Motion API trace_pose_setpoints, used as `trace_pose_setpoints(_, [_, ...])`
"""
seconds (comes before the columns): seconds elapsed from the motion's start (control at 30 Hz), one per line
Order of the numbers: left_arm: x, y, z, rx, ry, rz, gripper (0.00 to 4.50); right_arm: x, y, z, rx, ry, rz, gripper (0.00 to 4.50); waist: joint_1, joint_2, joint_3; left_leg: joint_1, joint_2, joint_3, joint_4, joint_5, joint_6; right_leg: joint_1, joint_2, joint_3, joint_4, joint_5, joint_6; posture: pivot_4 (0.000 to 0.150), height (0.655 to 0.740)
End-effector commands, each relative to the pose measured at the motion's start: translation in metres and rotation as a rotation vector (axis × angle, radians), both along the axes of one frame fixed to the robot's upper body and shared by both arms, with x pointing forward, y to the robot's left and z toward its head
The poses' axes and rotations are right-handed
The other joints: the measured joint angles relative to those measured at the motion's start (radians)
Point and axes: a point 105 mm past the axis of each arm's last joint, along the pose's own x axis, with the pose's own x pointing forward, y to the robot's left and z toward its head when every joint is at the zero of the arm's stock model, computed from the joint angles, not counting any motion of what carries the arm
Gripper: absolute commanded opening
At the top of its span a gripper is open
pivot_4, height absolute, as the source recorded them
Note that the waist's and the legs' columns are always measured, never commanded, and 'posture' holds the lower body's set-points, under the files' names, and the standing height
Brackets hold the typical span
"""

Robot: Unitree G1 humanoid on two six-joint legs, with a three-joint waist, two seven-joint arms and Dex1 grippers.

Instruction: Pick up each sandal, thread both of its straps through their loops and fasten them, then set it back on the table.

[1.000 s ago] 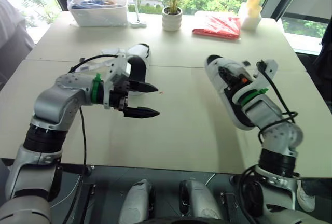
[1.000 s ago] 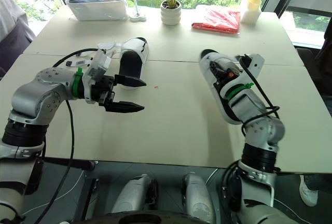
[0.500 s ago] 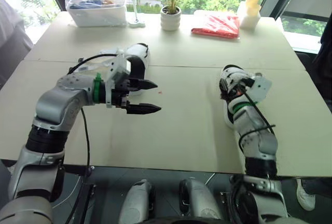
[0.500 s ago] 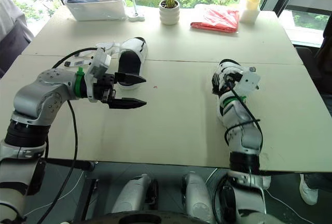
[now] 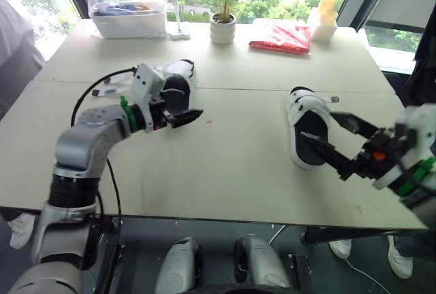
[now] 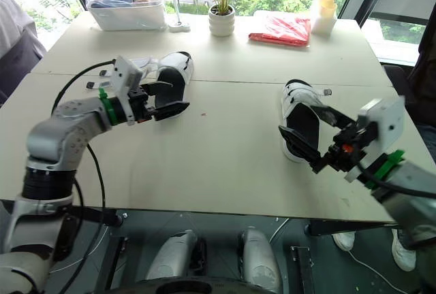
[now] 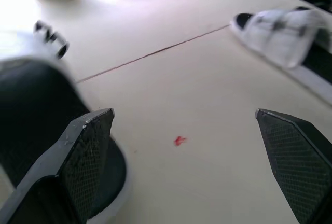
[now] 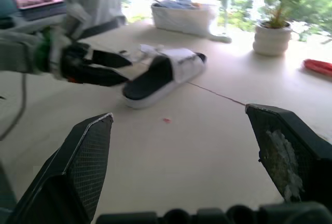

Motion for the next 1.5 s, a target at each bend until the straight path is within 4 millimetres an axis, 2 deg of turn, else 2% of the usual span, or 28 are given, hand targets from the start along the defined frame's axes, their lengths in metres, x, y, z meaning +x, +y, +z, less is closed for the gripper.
trace_pose_setpoints(0.03, [0.016,0.004,0.015,-0.022,-0.014,0.18,4.5,0.01,0.003,0.009,0.018,-0.007,0.013,4.42,0.003,-0.001,0.0,-0.001,0.0,0.0,0.0,0.0,0.0,-0.001,0.0,0.0,0.0,0.0,0.0,0.15,0.7241])
trace_pose_setpoints(0.1, [0.024,0.003,0.011,-0.015,0.002,0.233,4.5,0.016,0.005,0.007,0.0,-0.003,0.007,4.42,0.006,-0.001,0.0,-0.006,0.0,0.0,0.001,0.0,0.0,-0.005,-0.001,0.0,-0.001,0.0,0.0,0.15,0.7241])
trace_pose_setpoints(0.2, [0.054,-0.005,0.01,0.018,-0.033,0.308,4.5,0.031,0.014,-0.005,-0.028,0.012,-0.004,4.42,0.008,-0.001,0.0,-0.008,0.0,0.0,0.001,0.0,0.0,-0.006,-0.001,0.0,-0.001,0.0,0.0,0.15,0.7241])
trace_pose_setpoints(0.33, [0.078,-0.021,0.004,0.041,-0.035,0.308,4.5,0.034,0.024,-0.009,-0.018,0.013,0.013,4.42,0.024,-0.001,0.0,-0.009,-0.001,0.0,0.001,0.0,0.0,-0.007,-0.001,-0.001,-0.001,0.0,0.0,0.15,0.7241])
trace_pose_setpoints(0.47, [0.096,-0.038,-0.001,0.028,-0.021,0.313,4.5,0.033,0.029,-0.014,-0.017,0.016,0.015,4.42,0.027,-0.001,0.0,-0.011,-0.001,0.001,0.001,0.0,0.0,-0.009,-0.001,-0.001,-0.003,0.0,0.0,0.15,0.7241])
trace_pose_setpoints(0.67, [0.112,-0.048,0.008,0.011,-0.06,0.358,4.5,0.034,0.032,-0.019,-0.005,0.022,0.006,4.42,0.025,-0.001,0.0,-0.013,-0.001,0.001,0.001,-0.001,0.002,-0.009,-0.001,-0.002,-0.008,0.002,0.003,0.15,0.7241])
trace_pose_setpoints(0.73, [0.114,-0.055,0.011,-0.007,-0.063,0.362,3.97,0.032,0.033,-0.021,0.007,0.028,-0.002,4.5,0.026,-0.001,0.0,-0.013,-0.001,0.002,0.0,-0.001,0.002,-0.009,-0.001,-0.002,-0.008,0.002,0.003,0.15,0.7241])
trace_pose_setpoints(0.8, [0.116,-0.053,0.013,-0.026,-0.06,0.381,3.21,0.029,0.034,-0.023,0.006,0.032,-0.007,4.5,0.028,-0.001,0.0,-0.013,-0.001,0.002,0.0,-0.001,0.002,-0.009,-0.001,-0.002,-0.009,0.002,0.003,0.15,0.7241])
trace_pose_setpoints(1.0, [0.118,-0.043,0.011,-0.019,-0.072,0.395,0.11,0.027,0.029,-0.025,0.004,0.036,-0.041,4.5,0.026,-0.001,0.0,-0.013,-0.001,0.002,0.0,-0.001,0.002,-0.009,-0.001,-0.002,-0.009,0.003,0.004,0.15,0.7241])
trace_pose_setpoints(1.13, [0.117,-0.037,0.015,-0.018,-0.098,0.349,0.05,0.027,0.026,-0.028,-0.003,0.044,-0.058,4.5,0.025,-0.001,0.0,-0.013,-0.001,0.002,0.0,0.0,0.001,-0.009,-0.001,-0.002,-0.009,0.003,0.004,0.15,0.7241])
trace_pose_setpoints(1.3, [0.109,-0.033,0.018,-0.045,-0.109,0.152,0.05,0.024,0.024,-0.034,-0.016,0.068,-0.049,4.5,0.024,-0.001,0.0,-0.013,-0.001,0.003,0.0,0.001,-0.002,-0.009,0.0,-0.003,-0.009,0.003,0.004,0.15,0.7241])
trace_pose_setpoints(1.4, [0.086,-0.023,0.023,-0.002,-0.156,-0.147,0.05,0.021,0.02,-0.04,-0.027,0.1,-0.035,4.5,0.021,-0.001,0.0,-0.013,-0.001,0.003,0.0,0.001,-0.002,-0.009,0.0,-0.003,-0.009,0.003,0.004,0.15,0.7241])
trace_pose_setpoints(1.47, [0.064,-0.008,0.028,0.003,-0.154,-0.312,0.05,0.021,0.018,-0.042,-0.024,0.115,-0.024,4.5,0.014,-0.001,0.0,-0.013,-0.001,0.003,0.0,0.001,-0.002,-0.009,0.0,-0.003,-0.009,0.003,0.004,0.15,0.7241])
trace_pose_setpoints(1.5, [0.047,-0.003,0.033,-0.007,-0.147,-0.427,0.05,0.022,0.018,-0.042,-0.024,0.119,-0.018,4.5,0.008,-0.001,0.0,-0.013,-0.001,0.003,0.0,0.001,-0.002,-0.009,0.0,-0.003,-0.009,0.003,0.004,0.15,0.7241])
